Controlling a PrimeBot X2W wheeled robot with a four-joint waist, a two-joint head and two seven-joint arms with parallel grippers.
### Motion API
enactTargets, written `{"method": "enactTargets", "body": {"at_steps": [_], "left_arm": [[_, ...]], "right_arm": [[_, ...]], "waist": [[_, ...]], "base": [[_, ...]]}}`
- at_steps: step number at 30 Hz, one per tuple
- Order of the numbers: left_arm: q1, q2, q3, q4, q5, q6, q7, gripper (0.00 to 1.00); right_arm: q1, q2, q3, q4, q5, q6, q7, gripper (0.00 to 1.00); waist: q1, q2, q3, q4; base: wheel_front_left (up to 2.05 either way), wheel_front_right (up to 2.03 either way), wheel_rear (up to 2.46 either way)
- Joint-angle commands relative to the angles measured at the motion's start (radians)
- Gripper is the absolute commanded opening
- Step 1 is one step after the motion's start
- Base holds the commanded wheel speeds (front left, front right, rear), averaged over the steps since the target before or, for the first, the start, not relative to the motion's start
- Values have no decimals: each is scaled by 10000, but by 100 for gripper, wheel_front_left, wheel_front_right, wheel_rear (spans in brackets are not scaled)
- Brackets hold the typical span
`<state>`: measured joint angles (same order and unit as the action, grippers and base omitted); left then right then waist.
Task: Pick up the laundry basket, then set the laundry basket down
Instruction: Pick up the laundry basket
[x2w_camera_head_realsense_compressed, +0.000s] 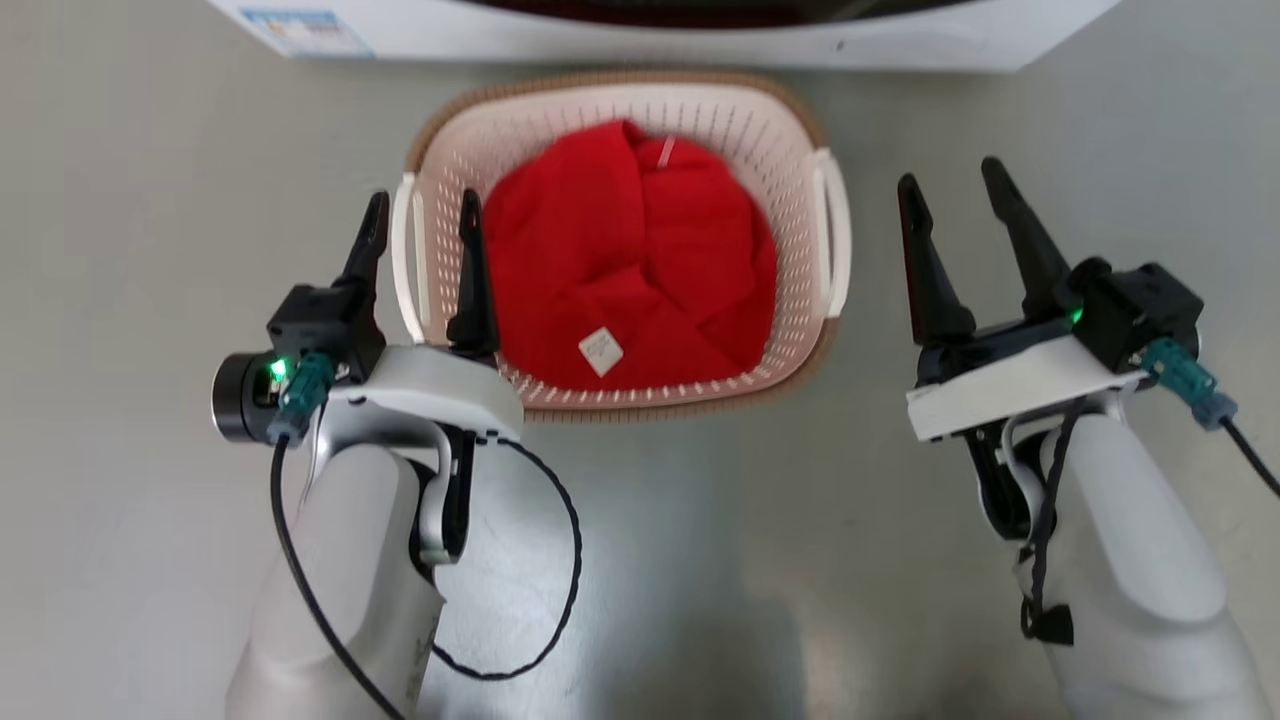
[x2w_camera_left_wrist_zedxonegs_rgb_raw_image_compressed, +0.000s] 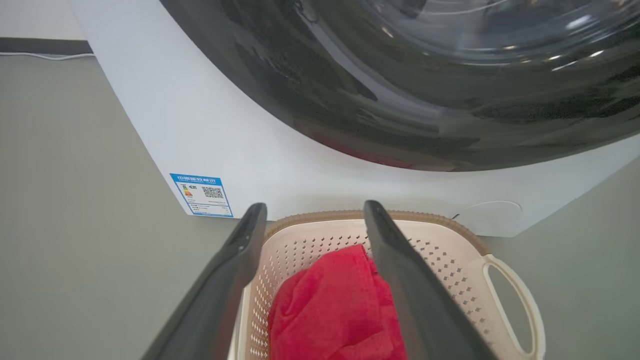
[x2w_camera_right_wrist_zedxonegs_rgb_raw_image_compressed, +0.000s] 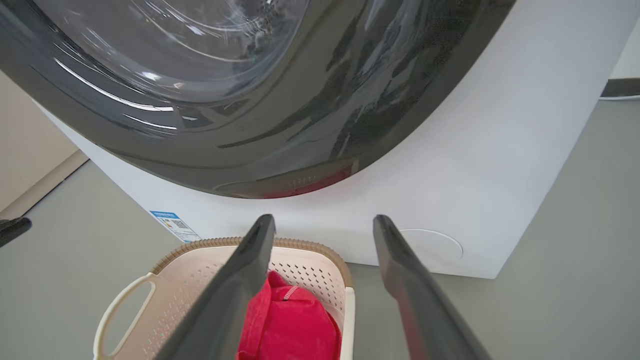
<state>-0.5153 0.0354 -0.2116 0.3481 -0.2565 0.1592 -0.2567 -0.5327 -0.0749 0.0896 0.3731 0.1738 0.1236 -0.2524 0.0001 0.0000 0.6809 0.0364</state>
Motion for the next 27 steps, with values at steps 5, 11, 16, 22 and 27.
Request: {"method": "enactTargets", "body": {"at_steps": [5,11,16,22,27], "left_arm": [[-568,149,154,394,-205,96,-51,100],[-1099,149,232,1083,-312,120,-51,100],[-1487,149,309,1511,-388,112,-51,100],[-2104,149,377,2285,-569,56,-51,100],[-2488,149,447,2737,-699,25,-51,100]], "right_arm": [[-324,76,113,232,-201,71,-93,100],[-733,98,18,583,-301,71,-93,100],[-1065,131,-70,851,-388,71,-93,100],[-1595,178,-219,1317,-555,71,-93,100],[-1907,206,-245,1587,-648,71,-93,100]], "waist": [[0,0,1017,230],[0,0,1605,297],[0,0,1977,331],[0,0,2469,420],[0,0,2813,492]], "base": [[0,0,0],[0,0,0],[0,0,0],[0,0,0],[0,0,0]]}}
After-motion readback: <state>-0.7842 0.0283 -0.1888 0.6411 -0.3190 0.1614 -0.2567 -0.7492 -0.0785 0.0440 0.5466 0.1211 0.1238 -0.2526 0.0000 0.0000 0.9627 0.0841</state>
